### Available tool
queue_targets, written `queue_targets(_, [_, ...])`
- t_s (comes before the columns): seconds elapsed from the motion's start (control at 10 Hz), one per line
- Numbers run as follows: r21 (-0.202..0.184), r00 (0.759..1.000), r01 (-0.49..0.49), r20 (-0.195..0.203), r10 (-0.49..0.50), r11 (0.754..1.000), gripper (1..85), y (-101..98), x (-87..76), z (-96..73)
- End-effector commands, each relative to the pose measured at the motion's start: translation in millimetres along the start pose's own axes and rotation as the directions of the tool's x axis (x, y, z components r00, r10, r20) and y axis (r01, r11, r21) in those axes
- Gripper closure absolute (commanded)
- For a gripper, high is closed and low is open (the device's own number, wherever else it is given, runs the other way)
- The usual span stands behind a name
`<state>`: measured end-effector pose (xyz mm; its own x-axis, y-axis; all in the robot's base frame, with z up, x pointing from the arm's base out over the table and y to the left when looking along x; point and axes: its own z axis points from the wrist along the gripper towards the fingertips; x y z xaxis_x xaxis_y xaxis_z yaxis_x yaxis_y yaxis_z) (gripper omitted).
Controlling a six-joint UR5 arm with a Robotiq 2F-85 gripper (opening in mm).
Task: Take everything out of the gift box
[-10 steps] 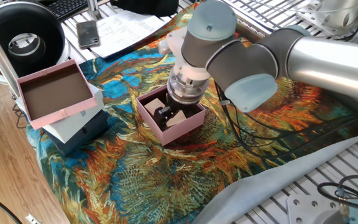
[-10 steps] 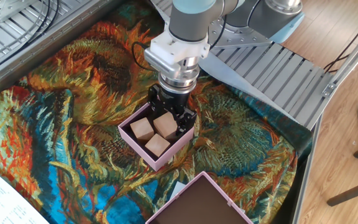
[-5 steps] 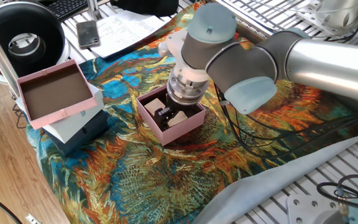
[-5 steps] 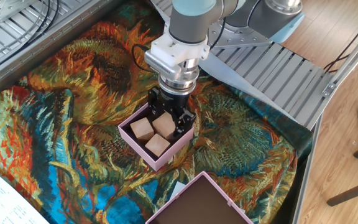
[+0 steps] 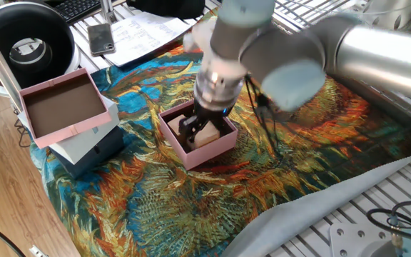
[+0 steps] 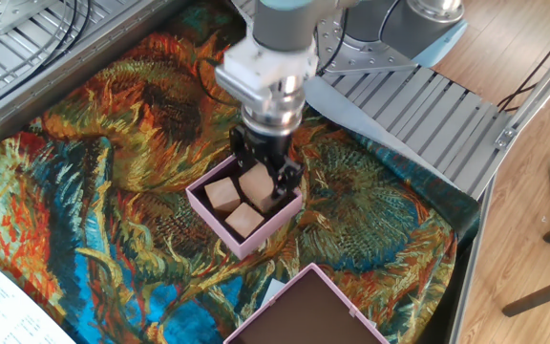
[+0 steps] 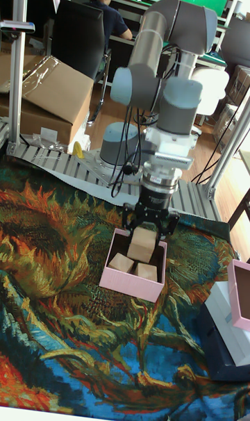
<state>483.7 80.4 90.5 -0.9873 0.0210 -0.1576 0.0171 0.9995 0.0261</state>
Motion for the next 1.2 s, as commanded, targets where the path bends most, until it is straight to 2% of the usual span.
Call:
queue_targets(0.0, [0.075,0.994,0.097,-0.052,-0.094,0.992,54.3,-19.6,8.4,-61.3])
queue_targets(0.2, [0.085,0.989,0.142,-0.051,-0.138,0.986,50.3,-30.9,15.1,-73.8])
queue_targets(0.3, [0.091,0.986,0.166,-0.046,-0.162,0.982,50.3,-39.1,18.5,-74.7])
queue_targets(0.5, [0.088,0.981,0.195,-0.033,-0.193,0.977,50.0,-57.3,29.9,-70.8])
queue_targets(0.7, [0.100,0.972,0.236,-0.014,-0.236,0.967,50.0,-78.8,40.1,-64.0])
queue_targets(1.1, [0.103,0.963,0.267,0.003,-0.268,0.958,51.0,-93.8,50.2,-53.5])
